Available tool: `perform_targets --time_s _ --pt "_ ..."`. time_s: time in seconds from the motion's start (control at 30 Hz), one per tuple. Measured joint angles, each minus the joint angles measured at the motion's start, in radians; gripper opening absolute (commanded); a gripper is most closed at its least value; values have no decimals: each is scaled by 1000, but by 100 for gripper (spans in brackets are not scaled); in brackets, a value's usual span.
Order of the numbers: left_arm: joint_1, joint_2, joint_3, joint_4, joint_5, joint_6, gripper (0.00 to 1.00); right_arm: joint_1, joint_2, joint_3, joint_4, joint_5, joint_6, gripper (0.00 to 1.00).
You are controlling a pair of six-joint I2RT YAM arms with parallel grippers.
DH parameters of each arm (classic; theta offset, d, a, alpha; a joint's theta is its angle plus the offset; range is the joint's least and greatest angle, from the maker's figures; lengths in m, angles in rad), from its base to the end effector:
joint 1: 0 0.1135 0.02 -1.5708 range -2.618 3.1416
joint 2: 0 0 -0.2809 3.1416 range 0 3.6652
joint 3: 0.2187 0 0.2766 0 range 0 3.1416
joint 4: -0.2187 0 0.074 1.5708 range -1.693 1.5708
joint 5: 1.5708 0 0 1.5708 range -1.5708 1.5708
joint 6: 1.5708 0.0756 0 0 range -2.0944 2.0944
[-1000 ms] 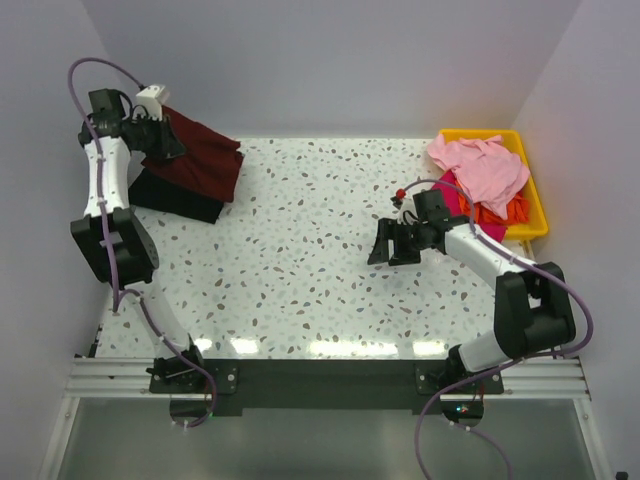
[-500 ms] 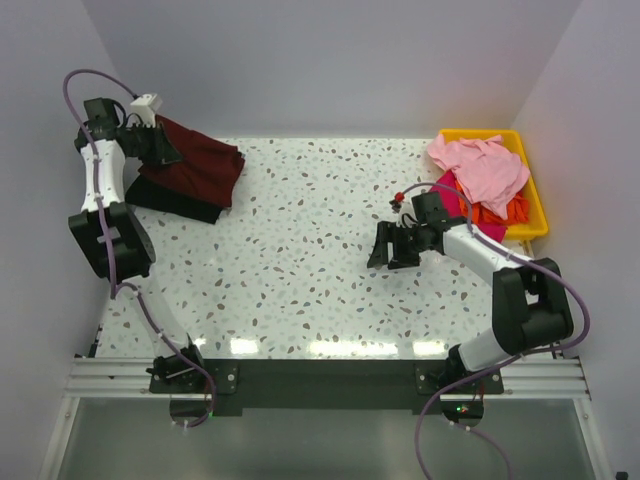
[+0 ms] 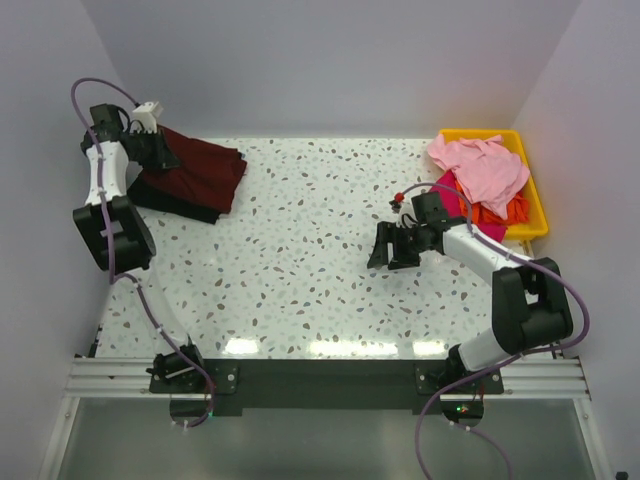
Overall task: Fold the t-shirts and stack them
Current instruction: Neatly place the folded tshirt to the corner
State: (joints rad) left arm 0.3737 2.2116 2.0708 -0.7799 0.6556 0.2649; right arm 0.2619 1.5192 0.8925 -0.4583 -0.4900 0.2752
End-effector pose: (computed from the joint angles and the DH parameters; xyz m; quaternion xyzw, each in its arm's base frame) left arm 0.5240 0.1560 0.2536 0.0539 0.9014 -0.1948 0.3828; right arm 0.3048 0.1185 0.1599 -0.0521 0.9420 0.2889 0.1625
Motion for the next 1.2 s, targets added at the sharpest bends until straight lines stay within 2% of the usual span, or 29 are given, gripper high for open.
perform_targets --time_s 0.07,0.1,0.13,0.2,0.33,0.4,0.5,0.73,0.9,1.0,1.2 --pt "0 18 29 5 -29 -10 3 0 0 0 -2 0 0 73" --pt "0 29 42 11 -47 -13 16 0 0 0 -3 0 0 73" --pt "0 38 54 17 -69 -20 57 1 0 0 -4 0 0 73" --pt "0 50 62 40 -121 -35 99 2 0 0 -7 0 -1 73" --pt "4 53 64 84 -265 -90 100 2 0 0 -19 2 -4 75" --pt "6 43 45 121 -318 -111 100 2 -4 1 -28 2 -5 82" --pt "8 -50 -102 193 -394 -154 100 2 -20 5 -39 8 -8 87" --pt "-34 -421 -455 309 -570 -264 100 2 -88 35 -52 30 -15 89" --pt "-232 -653 -638 372 -728 -304 100 2 -113 44 -51 37 -23 89" --pt "-376 -753 -775 410 -748 -351 100 2 -126 44 -53 48 -24 90" --pt "-588 -916 -1024 428 -800 -488 100 2 -165 45 -46 62 -22 90"
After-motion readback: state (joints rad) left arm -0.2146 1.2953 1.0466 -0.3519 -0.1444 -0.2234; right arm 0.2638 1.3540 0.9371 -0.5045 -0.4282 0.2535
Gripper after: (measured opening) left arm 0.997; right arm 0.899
